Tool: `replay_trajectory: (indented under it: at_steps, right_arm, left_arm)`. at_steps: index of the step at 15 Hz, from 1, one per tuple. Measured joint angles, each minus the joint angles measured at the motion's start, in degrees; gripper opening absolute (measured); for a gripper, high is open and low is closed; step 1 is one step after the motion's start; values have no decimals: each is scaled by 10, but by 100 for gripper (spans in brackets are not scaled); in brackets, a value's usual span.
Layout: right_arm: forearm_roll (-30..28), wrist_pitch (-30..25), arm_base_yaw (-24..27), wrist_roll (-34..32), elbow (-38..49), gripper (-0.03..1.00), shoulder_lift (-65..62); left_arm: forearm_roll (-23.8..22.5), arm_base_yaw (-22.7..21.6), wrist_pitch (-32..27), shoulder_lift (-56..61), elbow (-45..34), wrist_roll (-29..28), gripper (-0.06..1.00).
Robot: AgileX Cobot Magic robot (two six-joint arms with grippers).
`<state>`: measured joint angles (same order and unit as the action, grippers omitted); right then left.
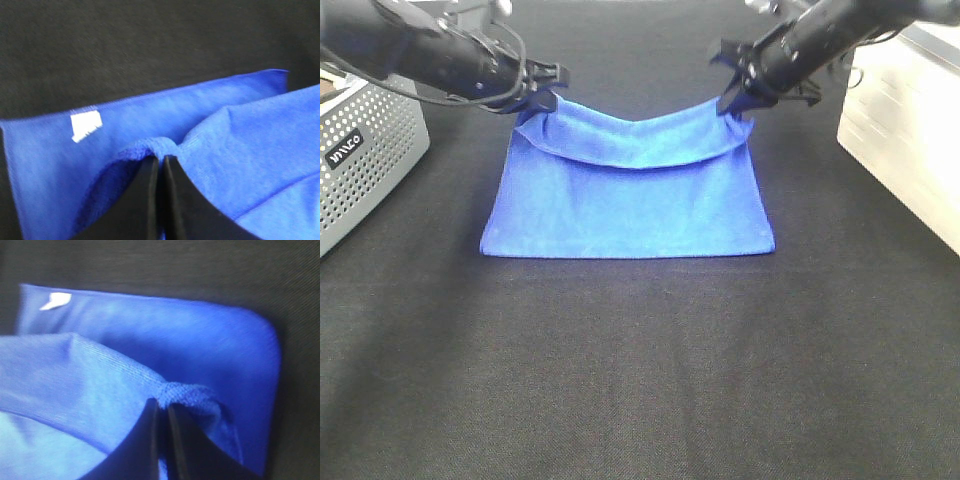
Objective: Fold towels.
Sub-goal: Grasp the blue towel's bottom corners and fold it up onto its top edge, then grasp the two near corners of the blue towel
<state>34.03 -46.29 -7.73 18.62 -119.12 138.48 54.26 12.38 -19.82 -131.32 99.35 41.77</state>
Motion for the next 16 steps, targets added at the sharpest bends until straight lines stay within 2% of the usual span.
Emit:
replay_trajectory:
  at_steps: [3, 5, 6, 7, 8, 9, 10, 11, 13, 15, 16]
  right_arm:
    - [-18, 18, 0, -2, -29, 0, 42]
    - [-32, 63, 0, -2, -34, 4, 67]
    - [-33, 76, 0, -2, -34, 14, 69]
    - [-33, 87, 0, -2, -35, 41, 69]
    - [-37, 87, 0, -2, -35, 62, 68]
    - [-47, 74, 0, -2, -35, 76, 66]
    - [-62, 50, 0, -2, -35, 84, 60]
    - [-77, 21, 0, -2, -35, 88, 50]
    - [-86, -40, 0, -3, -36, 90, 25]
    - [-89, -105, 0, -34, -36, 90, 11]
    - [-89, -166, 0, -61, -36, 90, 7]
  left_arm:
    - [-15, 0, 34, -49, 39, 0, 1]
    - [-18, 0, 52, -88, 69, 0, 5]
    - [-19, 0, 56, -94, 77, 0, 11]
    - [-19, 0, 66, -96, 82, 1, 35]
    - [-21, 0, 69, -96, 84, 2, 54]
    - [-30, 0, 69, -94, 84, 2, 72]
    - [-47, -1, 66, -91, 84, 2, 82]
    - [-66, -3, 54, -84, 84, 2, 85]
    - [-108, -17, -19, -56, 84, 1, 86]
    - [-126, -36, -120, -34, 85, -3, 86]
    - [-130, -51, -207, -32, 85, -43, 86]
